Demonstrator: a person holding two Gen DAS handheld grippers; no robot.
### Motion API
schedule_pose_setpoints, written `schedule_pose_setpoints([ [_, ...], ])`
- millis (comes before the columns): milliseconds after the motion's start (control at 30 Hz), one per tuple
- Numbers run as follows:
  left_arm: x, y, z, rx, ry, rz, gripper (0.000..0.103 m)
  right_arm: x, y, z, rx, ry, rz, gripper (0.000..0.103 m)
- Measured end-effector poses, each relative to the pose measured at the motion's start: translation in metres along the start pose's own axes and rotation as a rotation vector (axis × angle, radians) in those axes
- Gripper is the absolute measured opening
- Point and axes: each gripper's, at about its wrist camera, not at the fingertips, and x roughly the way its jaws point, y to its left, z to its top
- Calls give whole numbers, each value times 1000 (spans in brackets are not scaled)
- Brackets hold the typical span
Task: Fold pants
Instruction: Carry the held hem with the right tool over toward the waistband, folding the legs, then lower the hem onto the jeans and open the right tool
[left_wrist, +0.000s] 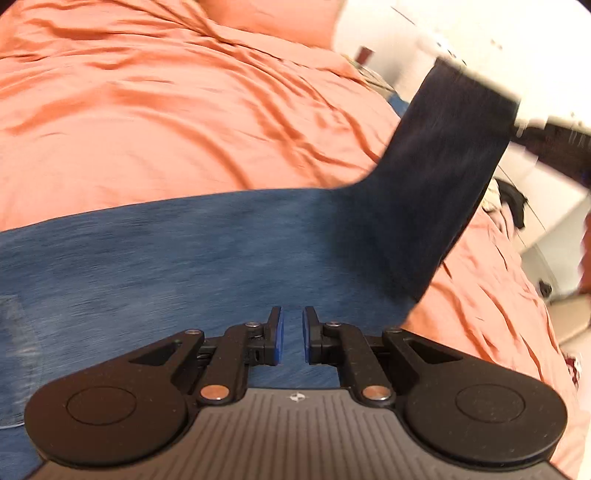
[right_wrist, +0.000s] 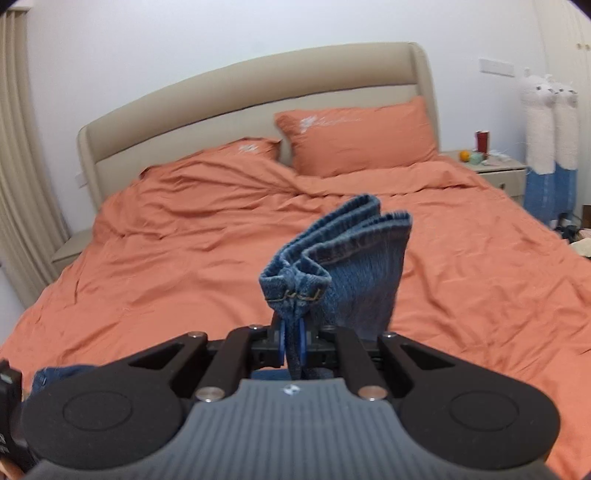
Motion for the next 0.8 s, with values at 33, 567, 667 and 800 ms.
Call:
schedule_pose_setpoints([
  [33, -6, 7, -1, -11, -7, 6, 10, 10, 9, -14, 4, 18, 19, 2],
  [567, 5, 81, -17, -217, 7, -70, 49, 114, 78, -183, -64, 379, 88, 32],
  [667, 22, 90, -9, -279, -1, -98, 56, 104, 74, -163, -43, 381, 127, 38],
  [800, 50, 95, 9, -312, -7, -80, 62, 100, 58, -144, -6, 342, 102, 44],
])
